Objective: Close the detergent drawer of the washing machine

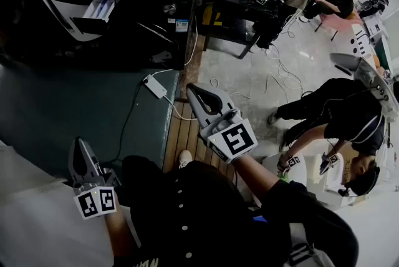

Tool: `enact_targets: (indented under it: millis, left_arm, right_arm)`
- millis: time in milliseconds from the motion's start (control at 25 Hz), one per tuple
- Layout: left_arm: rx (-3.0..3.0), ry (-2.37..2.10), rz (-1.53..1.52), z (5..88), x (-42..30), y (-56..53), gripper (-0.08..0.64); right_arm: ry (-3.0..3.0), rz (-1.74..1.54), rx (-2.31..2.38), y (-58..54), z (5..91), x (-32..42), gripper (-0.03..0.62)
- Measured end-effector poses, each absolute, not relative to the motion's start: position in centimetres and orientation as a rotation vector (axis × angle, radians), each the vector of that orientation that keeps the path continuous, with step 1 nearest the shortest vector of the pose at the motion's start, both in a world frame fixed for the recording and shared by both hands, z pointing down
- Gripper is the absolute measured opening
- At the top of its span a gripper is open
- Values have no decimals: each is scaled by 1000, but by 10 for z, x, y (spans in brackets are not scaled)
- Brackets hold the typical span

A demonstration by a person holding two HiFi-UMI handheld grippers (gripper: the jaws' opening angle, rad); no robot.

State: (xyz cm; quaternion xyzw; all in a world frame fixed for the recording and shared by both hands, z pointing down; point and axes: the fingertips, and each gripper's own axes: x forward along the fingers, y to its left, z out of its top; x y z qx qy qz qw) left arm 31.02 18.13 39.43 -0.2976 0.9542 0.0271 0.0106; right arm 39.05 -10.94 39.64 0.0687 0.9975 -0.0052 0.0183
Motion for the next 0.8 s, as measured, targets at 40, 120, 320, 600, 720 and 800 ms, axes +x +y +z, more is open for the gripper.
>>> enact_targets:
  millis: [40, 120, 320, 600, 720, 800]
  left_arm:
    - [-924, 2979, 79, 395, 311, 183, 5]
    - [-917, 2981, 73, 396, 312, 185, 5]
    - [-912, 2979, 68, 400, 318, 185, 5]
    - [-880, 2983, 63, 398, 319, 195, 5]
    - [-861, 2983, 59, 395, 320, 200, 5]
    - [-843, 2990, 51, 393, 320, 205, 5]
  right_arm:
    - [3096, -24, 208, -109, 396, 390, 28]
    - [3105, -32, 200, -107, 398, 390, 28]
    - [3088, -86, 208, -104, 405, 397, 28]
    - [3107, -88, 222, -96, 413, 393, 31]
    - [3089, -108, 260, -89, 408, 386, 209]
    - [3075, -121, 284, -85, 408, 381, 209]
